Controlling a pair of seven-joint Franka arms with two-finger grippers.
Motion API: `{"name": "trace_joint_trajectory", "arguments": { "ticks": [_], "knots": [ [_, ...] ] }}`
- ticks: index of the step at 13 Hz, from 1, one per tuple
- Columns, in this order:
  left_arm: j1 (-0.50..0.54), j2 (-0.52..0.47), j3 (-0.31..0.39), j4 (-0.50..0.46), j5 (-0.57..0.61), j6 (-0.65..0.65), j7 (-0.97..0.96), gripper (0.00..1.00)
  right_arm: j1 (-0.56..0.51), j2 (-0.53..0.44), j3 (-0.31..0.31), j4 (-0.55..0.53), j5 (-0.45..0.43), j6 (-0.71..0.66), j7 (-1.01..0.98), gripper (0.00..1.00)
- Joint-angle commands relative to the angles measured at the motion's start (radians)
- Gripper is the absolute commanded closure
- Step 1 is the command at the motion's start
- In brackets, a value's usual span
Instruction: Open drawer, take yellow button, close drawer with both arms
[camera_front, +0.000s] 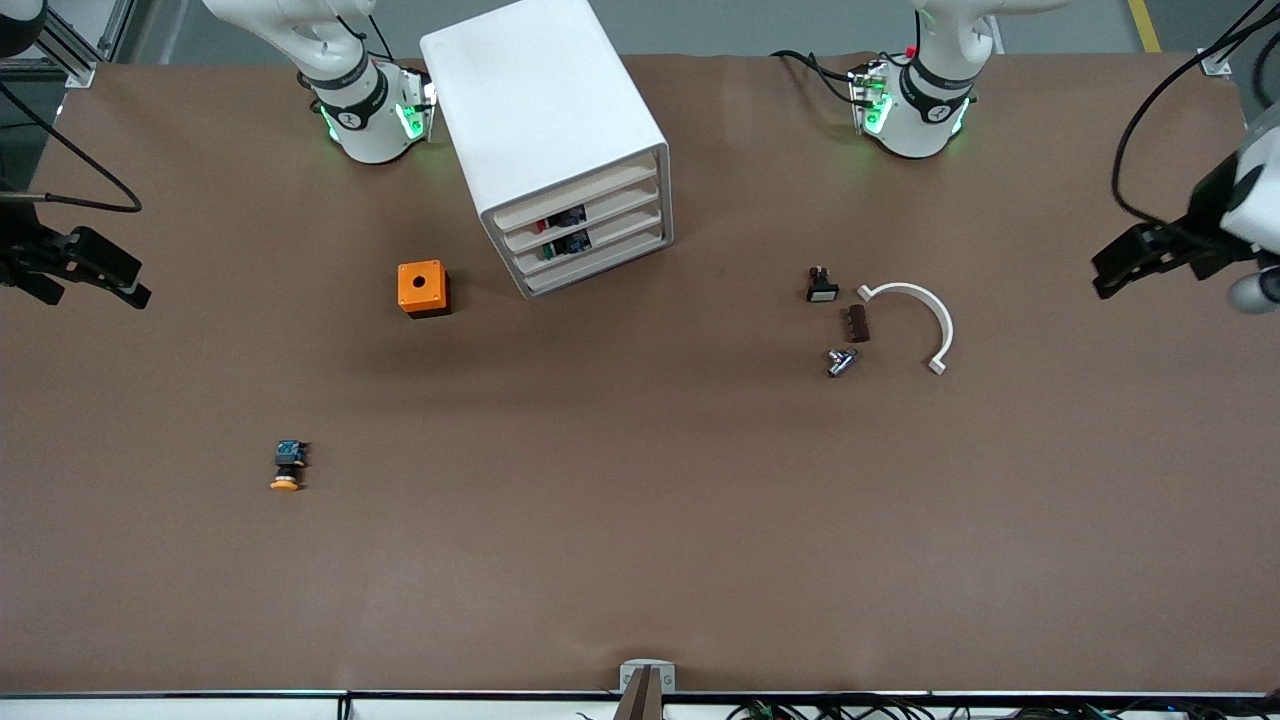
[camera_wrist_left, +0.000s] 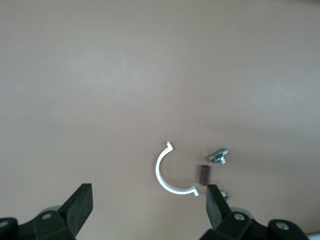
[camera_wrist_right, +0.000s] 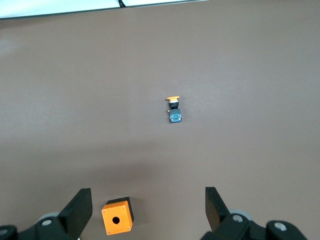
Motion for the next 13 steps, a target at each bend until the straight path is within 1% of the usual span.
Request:
{"name": "trace_joint_trajectory", "arguments": {
  "ticks": [1, 4, 6, 13],
  "knots": [
    [-0.001, -0.059, 0.024, -0.065, -0.021, -0.046, 0.061, 0.0, -0.011, -0.035, 0.013, -0.039, -0.016, 0.002, 0.023, 0.0],
    [0.004, -0.06, 0.021, -0.07, -0.027, -0.06, 0.067, 0.0, -0.031, -0.031, 0.016, -0.03, -0.016, 0.004, 0.023, 0.0],
    [0.004, -0.088, 0.021, -0.104, -0.027, -0.055, 0.069, 0.0, -0.037, -0.028, 0.017, -0.024, -0.016, 0.002, 0.012, 0.0],
    [0.009, -0.088, 0.03, -0.095, -0.026, -0.058, 0.084, 0.0, -0.034, -0.026, 0.014, -0.024, -0.015, -0.013, 0.02, 0.0]
  ]
}}
